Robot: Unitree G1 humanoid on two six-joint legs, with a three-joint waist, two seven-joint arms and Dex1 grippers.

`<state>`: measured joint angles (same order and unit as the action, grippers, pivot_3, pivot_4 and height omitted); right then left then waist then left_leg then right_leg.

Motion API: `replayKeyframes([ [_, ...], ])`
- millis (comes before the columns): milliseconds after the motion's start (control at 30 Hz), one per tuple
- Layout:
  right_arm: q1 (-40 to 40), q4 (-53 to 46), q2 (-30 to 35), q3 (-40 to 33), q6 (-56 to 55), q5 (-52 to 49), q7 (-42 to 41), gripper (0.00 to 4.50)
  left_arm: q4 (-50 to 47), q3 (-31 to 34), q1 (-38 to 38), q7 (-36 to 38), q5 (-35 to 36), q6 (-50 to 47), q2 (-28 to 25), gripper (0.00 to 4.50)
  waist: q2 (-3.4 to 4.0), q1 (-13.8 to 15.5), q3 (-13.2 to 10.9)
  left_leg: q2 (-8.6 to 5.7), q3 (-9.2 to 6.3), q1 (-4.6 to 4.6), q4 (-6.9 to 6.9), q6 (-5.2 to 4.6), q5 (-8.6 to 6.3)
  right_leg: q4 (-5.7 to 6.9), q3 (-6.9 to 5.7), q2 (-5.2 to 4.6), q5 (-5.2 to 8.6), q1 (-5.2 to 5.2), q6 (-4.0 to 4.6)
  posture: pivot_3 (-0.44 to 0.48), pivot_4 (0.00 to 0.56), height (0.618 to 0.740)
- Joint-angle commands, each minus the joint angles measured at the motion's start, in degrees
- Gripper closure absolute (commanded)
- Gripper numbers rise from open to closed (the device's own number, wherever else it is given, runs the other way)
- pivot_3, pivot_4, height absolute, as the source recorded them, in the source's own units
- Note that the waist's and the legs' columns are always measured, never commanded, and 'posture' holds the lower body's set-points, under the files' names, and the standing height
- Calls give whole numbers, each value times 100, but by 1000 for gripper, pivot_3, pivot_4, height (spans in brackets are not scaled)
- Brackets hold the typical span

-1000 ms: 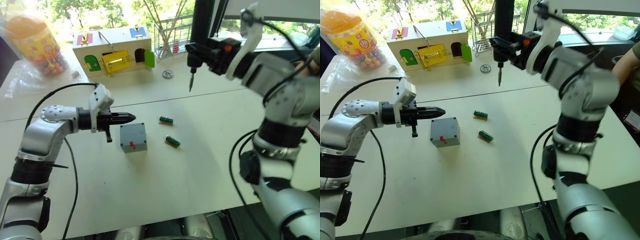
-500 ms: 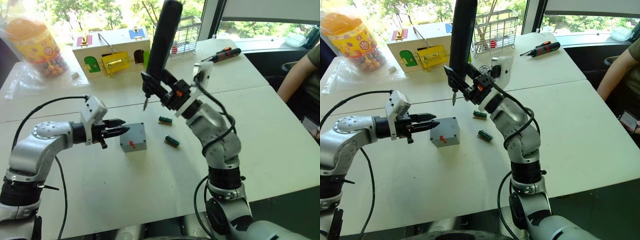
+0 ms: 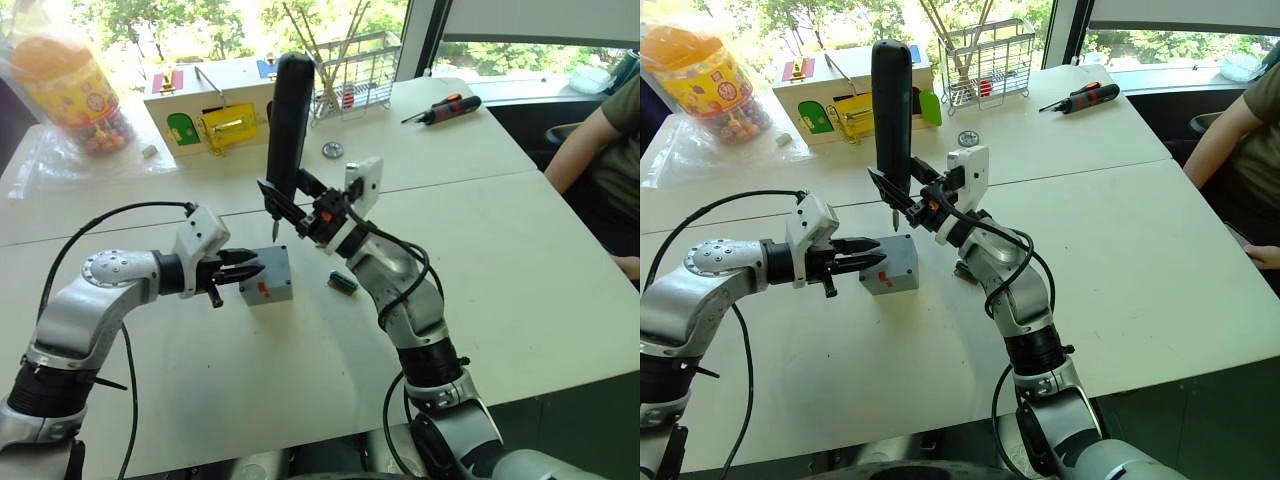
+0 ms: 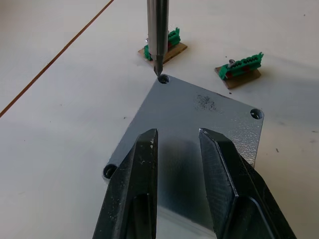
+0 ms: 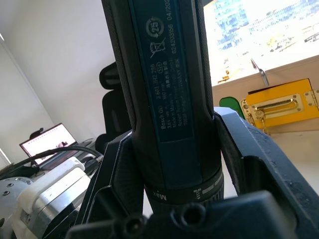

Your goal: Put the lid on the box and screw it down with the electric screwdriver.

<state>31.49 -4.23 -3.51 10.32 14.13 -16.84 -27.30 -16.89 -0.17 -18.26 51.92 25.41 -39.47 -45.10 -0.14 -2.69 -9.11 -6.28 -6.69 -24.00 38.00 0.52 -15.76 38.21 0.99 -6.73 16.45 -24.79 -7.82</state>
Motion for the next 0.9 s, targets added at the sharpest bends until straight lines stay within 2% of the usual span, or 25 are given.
replayKeyframes([
  [33, 49, -228, -21, 9, -253, 31, -3, 2641, -71, -32, 35, 53, -57, 133, -32, 3233, 0, 0, 0, 0, 0, 0, 0, 0, 0, 0, 0, 0, 0, 1, 0, 0, 150, 740],
  [400, -132, -247, 66, 29, -257, 92, 40, 2641, 118, -213, -84, 190, -216, 316, -17, 3233, 0, 3, 0, 0, 0, 8, 0, 0, 0, 0, 0, 0, 0, 7, 0, 0, 150, 740],
  [900, -153, 469, 164, 364, -385, 569, 17, 2641, 277, -323, -104, 250, -331, 459, 49, 3233, 0, 10, 2, 0, 1, 56, -11, 0, -1, 0, 2, 0, 0, 46, 0, 0, 150, 740],
])
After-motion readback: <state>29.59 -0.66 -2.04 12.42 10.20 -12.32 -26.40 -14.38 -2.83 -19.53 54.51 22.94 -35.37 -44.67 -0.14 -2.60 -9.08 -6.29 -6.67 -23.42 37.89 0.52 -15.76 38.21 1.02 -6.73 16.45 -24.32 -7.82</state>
